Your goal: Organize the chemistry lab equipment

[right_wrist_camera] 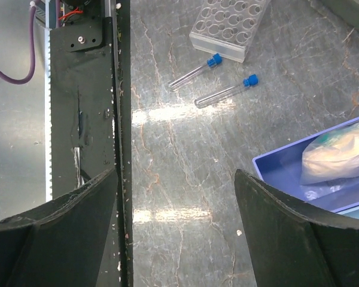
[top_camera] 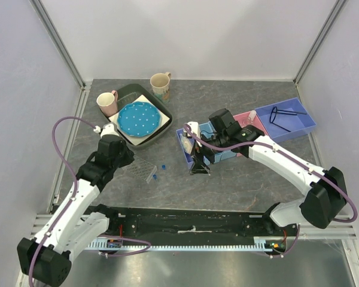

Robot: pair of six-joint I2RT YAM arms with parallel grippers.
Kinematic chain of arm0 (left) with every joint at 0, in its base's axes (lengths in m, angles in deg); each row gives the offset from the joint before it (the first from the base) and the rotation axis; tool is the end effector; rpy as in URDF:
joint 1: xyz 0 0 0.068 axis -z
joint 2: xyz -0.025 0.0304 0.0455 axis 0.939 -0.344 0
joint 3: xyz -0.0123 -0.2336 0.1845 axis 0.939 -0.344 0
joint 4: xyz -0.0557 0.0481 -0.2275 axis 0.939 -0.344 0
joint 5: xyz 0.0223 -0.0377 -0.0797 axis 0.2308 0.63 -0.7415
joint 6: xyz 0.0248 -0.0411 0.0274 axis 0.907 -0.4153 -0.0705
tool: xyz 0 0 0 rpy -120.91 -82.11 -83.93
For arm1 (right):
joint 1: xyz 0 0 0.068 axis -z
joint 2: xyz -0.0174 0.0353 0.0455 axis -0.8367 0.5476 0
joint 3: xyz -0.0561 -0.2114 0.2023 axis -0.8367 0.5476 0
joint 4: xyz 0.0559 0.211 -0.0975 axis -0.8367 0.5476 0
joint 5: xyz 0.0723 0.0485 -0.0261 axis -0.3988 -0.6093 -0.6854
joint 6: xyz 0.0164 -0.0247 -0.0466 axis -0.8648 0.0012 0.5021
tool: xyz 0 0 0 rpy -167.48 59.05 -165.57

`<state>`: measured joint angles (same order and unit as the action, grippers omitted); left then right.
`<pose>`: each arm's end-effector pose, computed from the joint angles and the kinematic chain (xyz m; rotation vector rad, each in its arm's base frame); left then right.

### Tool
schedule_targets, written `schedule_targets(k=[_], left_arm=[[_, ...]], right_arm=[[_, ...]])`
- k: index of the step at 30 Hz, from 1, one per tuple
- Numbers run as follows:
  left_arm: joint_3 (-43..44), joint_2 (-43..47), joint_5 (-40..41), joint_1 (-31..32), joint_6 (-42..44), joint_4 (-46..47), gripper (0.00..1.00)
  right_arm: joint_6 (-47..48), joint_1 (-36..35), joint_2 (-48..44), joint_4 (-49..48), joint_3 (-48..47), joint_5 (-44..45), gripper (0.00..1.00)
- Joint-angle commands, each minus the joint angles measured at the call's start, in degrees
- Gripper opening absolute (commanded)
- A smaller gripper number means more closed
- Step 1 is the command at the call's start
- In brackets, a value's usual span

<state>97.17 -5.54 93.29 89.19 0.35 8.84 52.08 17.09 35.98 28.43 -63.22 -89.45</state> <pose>0.1249 -0.0373 0.2837 -0.3911 2.2002 -0.3404 0.1896 0.1907 0.3320 -1.4977 1.8216 1.0470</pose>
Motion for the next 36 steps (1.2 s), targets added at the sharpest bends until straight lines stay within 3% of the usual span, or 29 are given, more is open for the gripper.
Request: schedule_targets(k=[1,21,36], left_arm=[[2.1,-2.6,10.5,-0.1,5.8,3.3,0.02],[-1.1,-10.4,11.9,-0.2,8.0,13.4,0.02],[-3.7,-12.6,12.0,-0.1,8.5,16.0,0.02]], right_arm=[[1.6,0.5,-0.9,-0.4,0.8,-3.6,0.87],[1.4,1.4,-0.6,-0.6,1.1,-5.5,0.87],[1.5,1.9,-0.8,-0.5,1.4,-6.1,0.88]])
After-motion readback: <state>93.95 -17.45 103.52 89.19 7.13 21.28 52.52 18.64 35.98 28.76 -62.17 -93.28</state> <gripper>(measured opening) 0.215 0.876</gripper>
